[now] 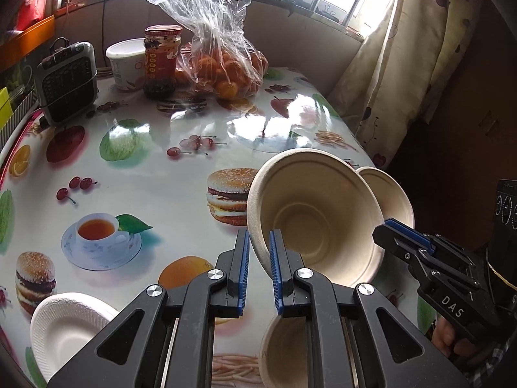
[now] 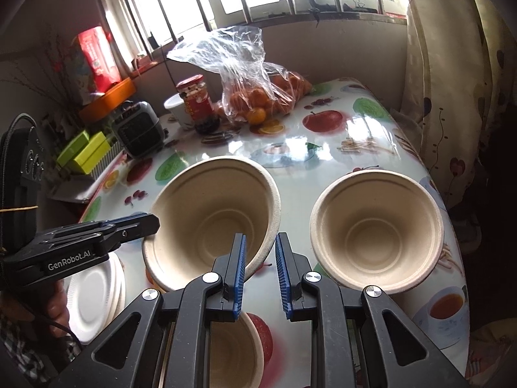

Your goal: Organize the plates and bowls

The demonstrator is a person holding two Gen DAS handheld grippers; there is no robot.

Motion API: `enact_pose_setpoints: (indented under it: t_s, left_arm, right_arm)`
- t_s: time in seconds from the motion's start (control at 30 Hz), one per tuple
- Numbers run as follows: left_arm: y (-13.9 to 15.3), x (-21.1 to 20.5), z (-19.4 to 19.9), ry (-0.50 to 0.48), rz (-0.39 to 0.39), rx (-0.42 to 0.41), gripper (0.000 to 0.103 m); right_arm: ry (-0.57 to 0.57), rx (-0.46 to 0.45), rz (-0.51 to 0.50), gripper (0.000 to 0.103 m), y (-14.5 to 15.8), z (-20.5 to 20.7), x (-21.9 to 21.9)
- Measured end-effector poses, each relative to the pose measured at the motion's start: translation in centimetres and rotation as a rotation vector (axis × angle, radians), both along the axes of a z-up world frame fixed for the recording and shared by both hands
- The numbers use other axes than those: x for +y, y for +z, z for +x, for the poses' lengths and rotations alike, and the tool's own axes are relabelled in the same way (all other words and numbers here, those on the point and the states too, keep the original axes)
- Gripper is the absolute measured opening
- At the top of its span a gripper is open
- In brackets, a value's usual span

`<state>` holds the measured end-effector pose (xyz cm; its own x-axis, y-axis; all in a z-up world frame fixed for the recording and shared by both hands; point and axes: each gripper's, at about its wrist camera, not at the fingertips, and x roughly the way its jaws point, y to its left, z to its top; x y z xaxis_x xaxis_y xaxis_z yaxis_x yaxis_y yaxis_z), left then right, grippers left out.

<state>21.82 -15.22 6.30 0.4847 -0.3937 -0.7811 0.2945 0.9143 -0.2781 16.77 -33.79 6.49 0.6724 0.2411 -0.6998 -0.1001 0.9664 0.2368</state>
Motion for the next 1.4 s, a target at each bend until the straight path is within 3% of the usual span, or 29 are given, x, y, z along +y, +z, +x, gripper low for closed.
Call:
enact_pose_setpoints:
  t_s: [0.6, 1.4]
  left_arm:
    - [1.4, 0.1, -4.6, -0.057, -0.001, -0.035, 0.013]
    - [-0.2, 0.9, -8.5, -0.093, 0.027, -0.007, 0.013]
  right_arm:
    - [-0.038, -0.028, 0.015, 0.018, 1.1, -5.9, 0.3]
    - [-0.066, 0.002, 0.051, 0.018, -0.8, -10.3, 1.2]
